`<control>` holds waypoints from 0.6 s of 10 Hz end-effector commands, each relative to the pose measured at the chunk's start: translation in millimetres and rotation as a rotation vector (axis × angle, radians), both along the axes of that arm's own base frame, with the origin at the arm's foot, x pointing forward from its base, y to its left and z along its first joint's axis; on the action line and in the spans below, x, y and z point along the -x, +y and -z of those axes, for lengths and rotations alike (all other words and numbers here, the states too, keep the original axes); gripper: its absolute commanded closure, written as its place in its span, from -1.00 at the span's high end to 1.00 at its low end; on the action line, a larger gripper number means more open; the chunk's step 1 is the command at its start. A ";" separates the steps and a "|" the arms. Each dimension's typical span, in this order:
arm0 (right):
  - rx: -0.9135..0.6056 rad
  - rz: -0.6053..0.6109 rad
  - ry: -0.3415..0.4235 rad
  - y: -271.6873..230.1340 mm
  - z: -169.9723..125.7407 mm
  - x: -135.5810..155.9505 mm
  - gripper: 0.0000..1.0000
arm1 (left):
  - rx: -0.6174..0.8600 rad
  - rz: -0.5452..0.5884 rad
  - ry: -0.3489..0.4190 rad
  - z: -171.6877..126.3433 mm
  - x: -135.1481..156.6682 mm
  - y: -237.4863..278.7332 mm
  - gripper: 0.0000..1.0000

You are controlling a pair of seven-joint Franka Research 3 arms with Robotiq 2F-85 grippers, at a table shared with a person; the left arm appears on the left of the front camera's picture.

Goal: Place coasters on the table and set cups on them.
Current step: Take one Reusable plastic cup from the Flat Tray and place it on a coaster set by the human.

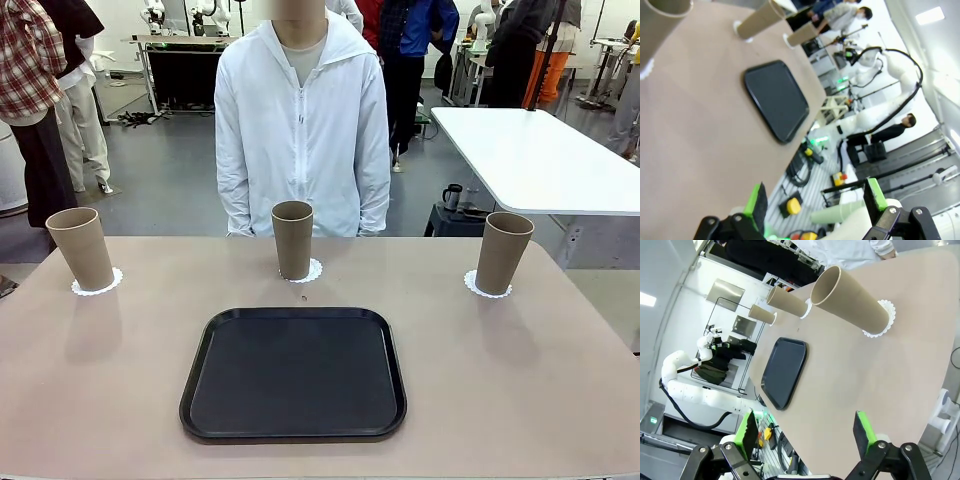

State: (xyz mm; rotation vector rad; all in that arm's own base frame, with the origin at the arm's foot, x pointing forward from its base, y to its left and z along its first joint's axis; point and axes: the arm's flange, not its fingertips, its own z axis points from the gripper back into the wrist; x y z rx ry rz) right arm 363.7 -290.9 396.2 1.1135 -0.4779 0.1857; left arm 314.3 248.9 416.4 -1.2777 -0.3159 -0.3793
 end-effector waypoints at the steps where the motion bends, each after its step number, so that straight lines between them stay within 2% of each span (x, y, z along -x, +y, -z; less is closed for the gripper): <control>1: 0.010 -0.001 0.002 3.0 -1.1 1.7 1.00 | -0.002 -0.013 0.002 -1.8 0.0 -0.4 1.00; 6: 0.010 -0.001 0.002 3.0 -1.1 1.7 1.00 | -0.002 -0.013 0.002 -1.8 0.0 -0.4 1.00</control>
